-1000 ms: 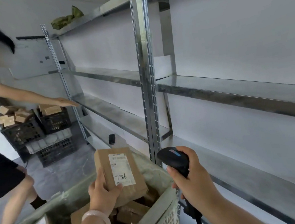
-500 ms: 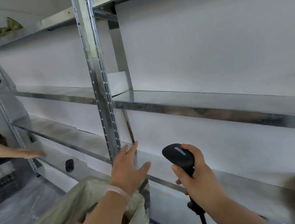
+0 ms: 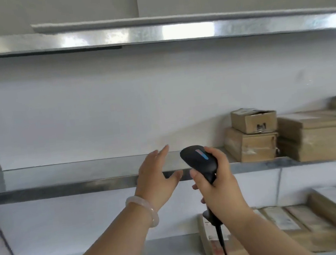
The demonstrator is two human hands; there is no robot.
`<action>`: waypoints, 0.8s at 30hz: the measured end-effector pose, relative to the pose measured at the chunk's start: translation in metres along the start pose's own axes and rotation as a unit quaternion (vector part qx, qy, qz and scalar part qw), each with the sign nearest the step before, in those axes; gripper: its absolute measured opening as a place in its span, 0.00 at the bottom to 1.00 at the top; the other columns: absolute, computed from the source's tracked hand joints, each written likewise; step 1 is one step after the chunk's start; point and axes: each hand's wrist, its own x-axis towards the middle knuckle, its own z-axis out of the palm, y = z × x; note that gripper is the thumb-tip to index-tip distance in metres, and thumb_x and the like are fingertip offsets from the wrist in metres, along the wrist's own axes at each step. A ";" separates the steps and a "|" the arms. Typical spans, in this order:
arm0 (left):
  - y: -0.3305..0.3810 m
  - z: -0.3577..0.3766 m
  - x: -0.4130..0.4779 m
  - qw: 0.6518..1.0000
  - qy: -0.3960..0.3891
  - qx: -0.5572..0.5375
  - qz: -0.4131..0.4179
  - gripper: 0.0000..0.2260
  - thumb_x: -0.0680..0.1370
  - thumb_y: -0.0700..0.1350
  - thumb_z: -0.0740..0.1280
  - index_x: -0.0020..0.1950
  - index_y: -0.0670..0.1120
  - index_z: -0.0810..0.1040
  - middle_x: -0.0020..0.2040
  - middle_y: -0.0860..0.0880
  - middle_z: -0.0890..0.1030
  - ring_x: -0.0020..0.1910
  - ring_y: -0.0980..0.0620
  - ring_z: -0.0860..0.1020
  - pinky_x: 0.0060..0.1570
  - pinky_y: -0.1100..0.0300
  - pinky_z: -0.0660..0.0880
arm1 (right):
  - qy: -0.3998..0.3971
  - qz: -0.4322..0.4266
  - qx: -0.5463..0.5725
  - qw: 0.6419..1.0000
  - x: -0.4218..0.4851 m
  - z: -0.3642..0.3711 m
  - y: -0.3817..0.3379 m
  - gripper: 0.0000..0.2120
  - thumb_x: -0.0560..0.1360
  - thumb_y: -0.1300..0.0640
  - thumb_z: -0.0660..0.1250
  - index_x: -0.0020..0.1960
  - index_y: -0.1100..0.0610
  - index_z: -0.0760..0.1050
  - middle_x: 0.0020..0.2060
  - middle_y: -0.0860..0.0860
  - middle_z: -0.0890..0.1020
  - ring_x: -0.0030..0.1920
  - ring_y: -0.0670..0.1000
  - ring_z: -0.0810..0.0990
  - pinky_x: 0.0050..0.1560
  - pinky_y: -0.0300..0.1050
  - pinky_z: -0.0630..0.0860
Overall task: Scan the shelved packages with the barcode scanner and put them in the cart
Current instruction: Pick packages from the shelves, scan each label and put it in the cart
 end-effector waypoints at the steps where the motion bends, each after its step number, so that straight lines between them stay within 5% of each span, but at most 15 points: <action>1: 0.013 0.012 0.007 1.000 -0.010 -0.007 0.015 0.32 0.78 0.53 0.69 0.79 0.57 0.58 0.77 0.54 0.61 0.77 0.52 0.56 0.76 0.55 0.56 | 0.014 0.000 -0.008 1.000 0.007 -0.018 0.000 0.23 0.76 0.51 0.69 0.64 0.34 0.62 0.50 0.33 0.78 0.45 0.46 0.83 0.41 0.56 0.82; 5: 0.059 0.058 0.029 0.998 -0.035 -0.041 0.043 0.31 0.78 0.53 0.69 0.78 0.57 0.59 0.76 0.55 0.63 0.76 0.52 0.59 0.75 0.53 0.59 | 0.086 -0.006 -0.034 0.996 0.031 -0.088 0.002 0.23 0.76 0.50 0.69 0.62 0.31 0.63 0.53 0.31 0.74 0.50 0.48 0.82 0.45 0.55 0.82; 10: 0.105 0.101 0.054 0.994 -0.072 -0.061 0.060 0.30 0.79 0.53 0.67 0.79 0.54 0.59 0.75 0.52 0.63 0.76 0.52 0.60 0.73 0.59 0.58 | 0.133 0.001 -0.078 0.988 0.061 -0.153 0.003 0.22 0.76 0.49 0.68 0.65 0.37 0.62 0.47 0.37 0.79 0.37 0.49 0.82 0.31 0.48 0.79; 12: 0.119 0.116 0.065 0.991 -0.099 -0.067 0.057 0.31 0.79 0.53 0.67 0.79 0.54 0.57 0.74 0.51 0.64 0.74 0.52 0.61 0.69 0.62 0.57 | 0.151 -0.002 -0.100 0.984 0.076 -0.172 0.005 0.21 0.76 0.47 0.68 0.64 0.37 0.61 0.48 0.40 0.79 0.40 0.48 0.81 0.34 0.44 0.76; 18: 0.139 0.148 0.115 0.993 -0.090 -0.069 0.024 0.35 0.78 0.56 0.67 0.80 0.59 0.52 0.75 0.50 0.63 0.75 0.49 0.61 0.72 0.55 0.61 | 0.155 0.014 -0.094 0.983 0.120 -0.204 0.020 0.19 0.78 0.49 0.66 0.63 0.39 0.60 0.45 0.36 0.74 0.33 0.38 0.78 0.27 0.31 0.69; 24: 0.146 0.169 0.148 0.996 -0.074 -0.058 0.009 0.32 0.80 0.53 0.66 0.79 0.59 0.54 0.72 0.49 0.71 0.69 0.47 0.71 0.65 0.58 0.69 | 0.142 0.012 -0.066 0.988 0.150 -0.204 0.043 0.21 0.77 0.49 0.67 0.65 0.40 0.61 0.46 0.32 0.72 0.43 0.35 0.74 0.37 0.33 0.68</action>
